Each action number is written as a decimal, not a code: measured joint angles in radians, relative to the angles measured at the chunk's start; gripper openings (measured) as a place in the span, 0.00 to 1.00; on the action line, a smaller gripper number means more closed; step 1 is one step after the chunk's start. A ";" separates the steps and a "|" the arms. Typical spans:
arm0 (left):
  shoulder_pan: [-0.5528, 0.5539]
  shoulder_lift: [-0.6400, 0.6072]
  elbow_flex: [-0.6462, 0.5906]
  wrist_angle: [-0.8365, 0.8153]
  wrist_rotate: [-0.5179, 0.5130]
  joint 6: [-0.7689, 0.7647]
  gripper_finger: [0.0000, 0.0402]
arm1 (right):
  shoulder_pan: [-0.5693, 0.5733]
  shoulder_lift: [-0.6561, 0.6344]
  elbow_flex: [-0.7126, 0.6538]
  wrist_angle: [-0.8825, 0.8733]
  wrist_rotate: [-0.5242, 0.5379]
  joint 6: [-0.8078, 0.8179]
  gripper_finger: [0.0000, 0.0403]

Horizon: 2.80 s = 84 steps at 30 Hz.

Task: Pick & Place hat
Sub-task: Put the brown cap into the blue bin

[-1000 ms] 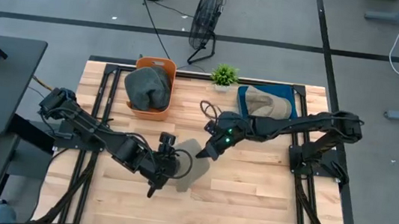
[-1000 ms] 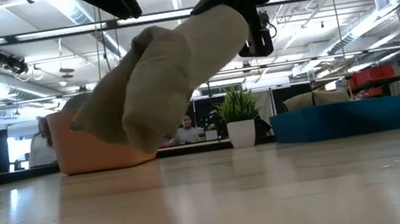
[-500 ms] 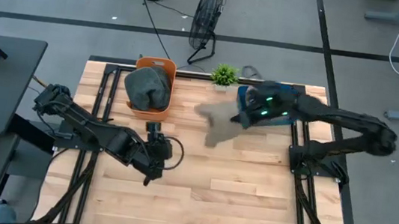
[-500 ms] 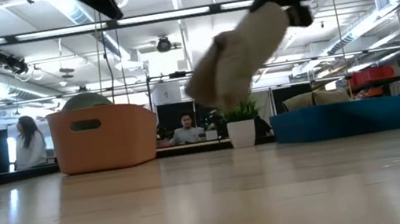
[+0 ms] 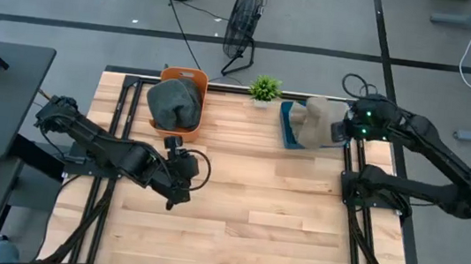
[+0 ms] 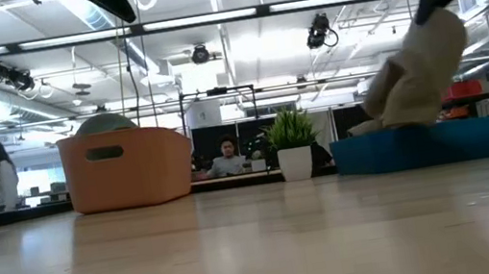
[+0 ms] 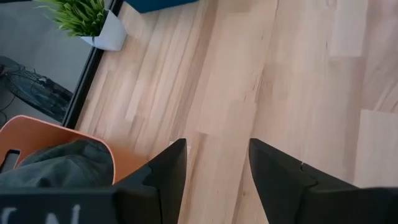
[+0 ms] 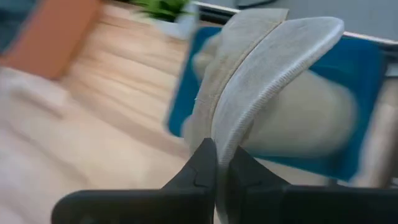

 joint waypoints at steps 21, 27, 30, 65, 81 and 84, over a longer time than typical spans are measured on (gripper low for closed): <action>0.056 0.000 0.000 0.001 0.004 -0.001 0.44 | -0.132 0.129 -0.017 0.132 -0.087 -0.237 0.02; 0.056 0.000 0.000 0.001 0.004 -0.001 0.44 | -0.137 0.193 -0.098 0.246 -0.107 -0.299 0.03; 0.056 0.000 0.000 0.001 0.004 -0.005 0.44 | -0.148 0.218 -0.131 0.310 -0.162 -0.301 0.03; 0.056 0.000 0.000 -0.001 0.039 -0.053 0.44 | -0.245 0.242 0.016 -0.201 0.168 -0.416 0.56; 0.056 0.001 0.000 0.011 0.038 -0.054 0.44 | -0.231 0.368 -0.105 0.195 -0.109 -0.305 0.02; 0.056 0.001 0.000 0.014 0.038 -0.053 0.44 | -0.226 0.407 -0.179 0.255 -0.109 -0.276 0.03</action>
